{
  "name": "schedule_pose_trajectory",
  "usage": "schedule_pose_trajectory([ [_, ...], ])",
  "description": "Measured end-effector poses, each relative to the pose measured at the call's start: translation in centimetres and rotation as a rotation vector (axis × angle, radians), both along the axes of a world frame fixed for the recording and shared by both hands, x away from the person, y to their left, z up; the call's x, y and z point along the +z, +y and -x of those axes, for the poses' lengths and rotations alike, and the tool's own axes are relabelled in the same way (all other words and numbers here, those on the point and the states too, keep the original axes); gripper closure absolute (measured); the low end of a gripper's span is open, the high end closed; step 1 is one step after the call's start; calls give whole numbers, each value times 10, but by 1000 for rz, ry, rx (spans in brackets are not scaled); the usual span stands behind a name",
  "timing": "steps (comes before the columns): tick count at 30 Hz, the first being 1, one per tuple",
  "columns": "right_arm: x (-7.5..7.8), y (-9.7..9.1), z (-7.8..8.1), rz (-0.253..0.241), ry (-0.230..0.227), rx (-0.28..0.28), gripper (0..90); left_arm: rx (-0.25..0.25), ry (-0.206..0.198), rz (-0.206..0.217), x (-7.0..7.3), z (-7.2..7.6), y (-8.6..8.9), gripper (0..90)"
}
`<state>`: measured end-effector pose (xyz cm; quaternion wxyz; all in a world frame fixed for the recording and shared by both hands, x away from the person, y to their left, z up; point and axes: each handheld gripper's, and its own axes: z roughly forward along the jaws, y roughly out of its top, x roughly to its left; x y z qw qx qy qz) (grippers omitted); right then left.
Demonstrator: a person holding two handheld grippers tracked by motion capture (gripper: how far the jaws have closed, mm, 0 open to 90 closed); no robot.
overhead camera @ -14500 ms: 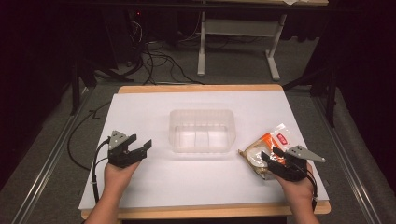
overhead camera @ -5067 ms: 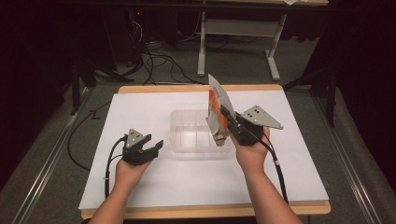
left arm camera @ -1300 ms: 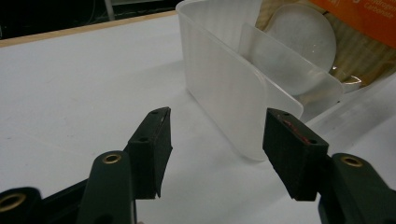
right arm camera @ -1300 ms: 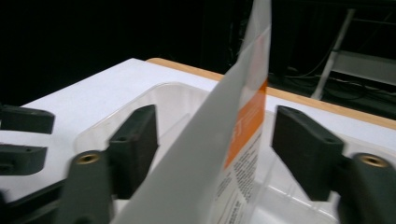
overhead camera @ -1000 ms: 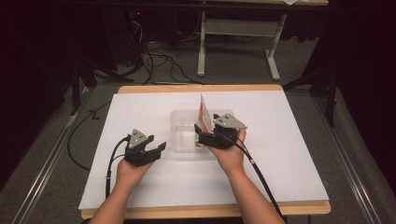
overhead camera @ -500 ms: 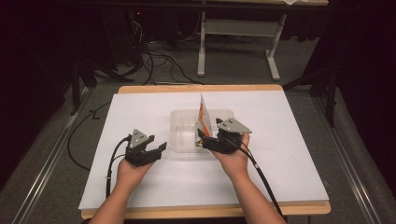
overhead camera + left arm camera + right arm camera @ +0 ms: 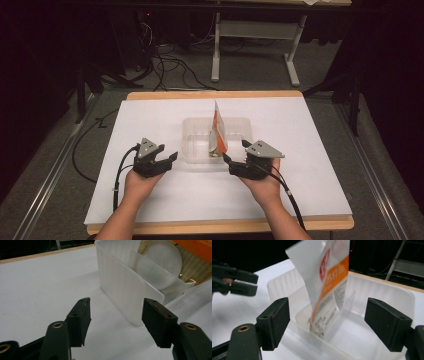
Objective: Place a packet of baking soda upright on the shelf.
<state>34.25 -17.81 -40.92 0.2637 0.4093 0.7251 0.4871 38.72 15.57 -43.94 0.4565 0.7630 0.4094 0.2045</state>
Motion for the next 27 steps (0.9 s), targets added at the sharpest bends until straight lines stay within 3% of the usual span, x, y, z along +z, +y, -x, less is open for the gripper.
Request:
schedule_pose_trajectory([
  [3, -1, -10, 6, 4, 3, -9, 207, -1, 3, -5, -1, 0, -1, 404],
  [10, 0, -59, 20, 6, -4, -85, 226, -5, 13, -11, -2, 1, 0, 397],
  [19, -10, -139, 41, 46, 21, -255, 191, -18, 22, -18, -2, 5, 1, 392],
  [22, -16, -167, 41, 11, 46, -333, 190, -25, 15, -22, -3, 6, -2, 389],
  [24, -18, -170, 40, 1, 58, -348, 190, -29, 16, -34, -4, 5, -4, 388],
  [25, -25, -172, 35, -7, 98, -350, 189, -30, 16, -44, -5, 4, -5, 384],
  [27, -31, -166, 31, 9, 133, -330, 187, -31, 17, -45, -5, 4, -6, 382],
])
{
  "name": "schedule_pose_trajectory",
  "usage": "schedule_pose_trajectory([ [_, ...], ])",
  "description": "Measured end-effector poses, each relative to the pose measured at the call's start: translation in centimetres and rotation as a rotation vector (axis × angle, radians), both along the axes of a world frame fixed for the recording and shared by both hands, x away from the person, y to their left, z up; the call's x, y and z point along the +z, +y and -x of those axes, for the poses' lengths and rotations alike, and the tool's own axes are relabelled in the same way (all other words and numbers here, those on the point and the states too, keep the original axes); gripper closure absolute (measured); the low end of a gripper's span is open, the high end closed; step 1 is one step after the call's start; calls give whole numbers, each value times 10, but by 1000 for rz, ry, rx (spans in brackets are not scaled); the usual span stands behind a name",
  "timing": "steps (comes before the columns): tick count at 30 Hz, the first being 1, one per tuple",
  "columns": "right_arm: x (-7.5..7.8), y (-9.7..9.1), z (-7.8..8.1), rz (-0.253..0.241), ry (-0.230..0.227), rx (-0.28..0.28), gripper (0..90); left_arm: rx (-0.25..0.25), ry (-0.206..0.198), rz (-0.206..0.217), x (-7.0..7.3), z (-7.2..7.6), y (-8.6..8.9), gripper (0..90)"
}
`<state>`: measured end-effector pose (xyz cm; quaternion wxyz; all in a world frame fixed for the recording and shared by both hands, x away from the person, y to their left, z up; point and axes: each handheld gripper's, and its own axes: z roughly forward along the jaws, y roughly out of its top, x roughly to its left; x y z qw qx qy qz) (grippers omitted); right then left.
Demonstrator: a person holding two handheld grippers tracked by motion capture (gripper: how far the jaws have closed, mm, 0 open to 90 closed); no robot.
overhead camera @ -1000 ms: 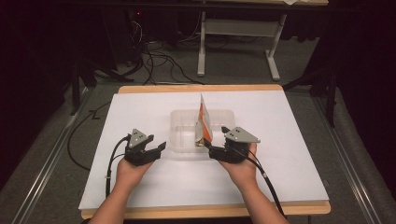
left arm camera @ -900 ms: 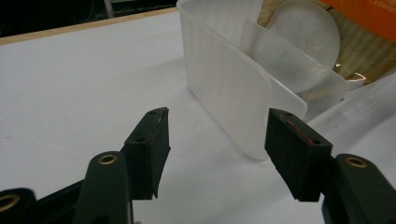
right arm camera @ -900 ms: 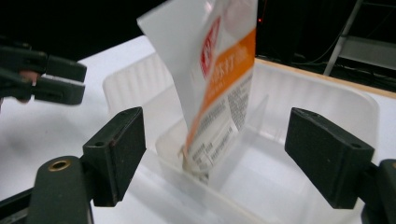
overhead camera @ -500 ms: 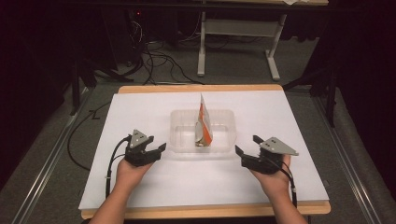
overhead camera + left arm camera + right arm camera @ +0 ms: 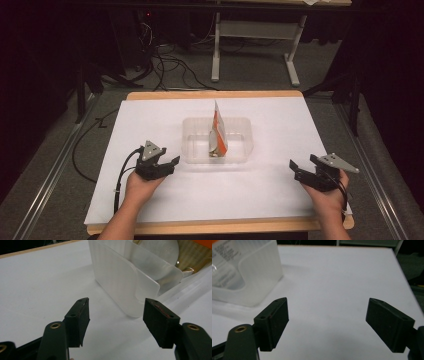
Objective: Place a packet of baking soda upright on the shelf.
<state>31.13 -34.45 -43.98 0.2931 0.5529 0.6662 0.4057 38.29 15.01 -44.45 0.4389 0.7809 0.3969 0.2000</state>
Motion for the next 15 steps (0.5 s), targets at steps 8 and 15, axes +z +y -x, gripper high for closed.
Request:
schedule_pose_trajectory([
  [8, 5, 19, 3, 40, -29, 57, 196, -11, -5, 5, 1, 1, 1, 373],
  [15, 3, 18, 3, 36, -18, 45, 201, -6, -3, 27, 3, -1, 4, 369],
])
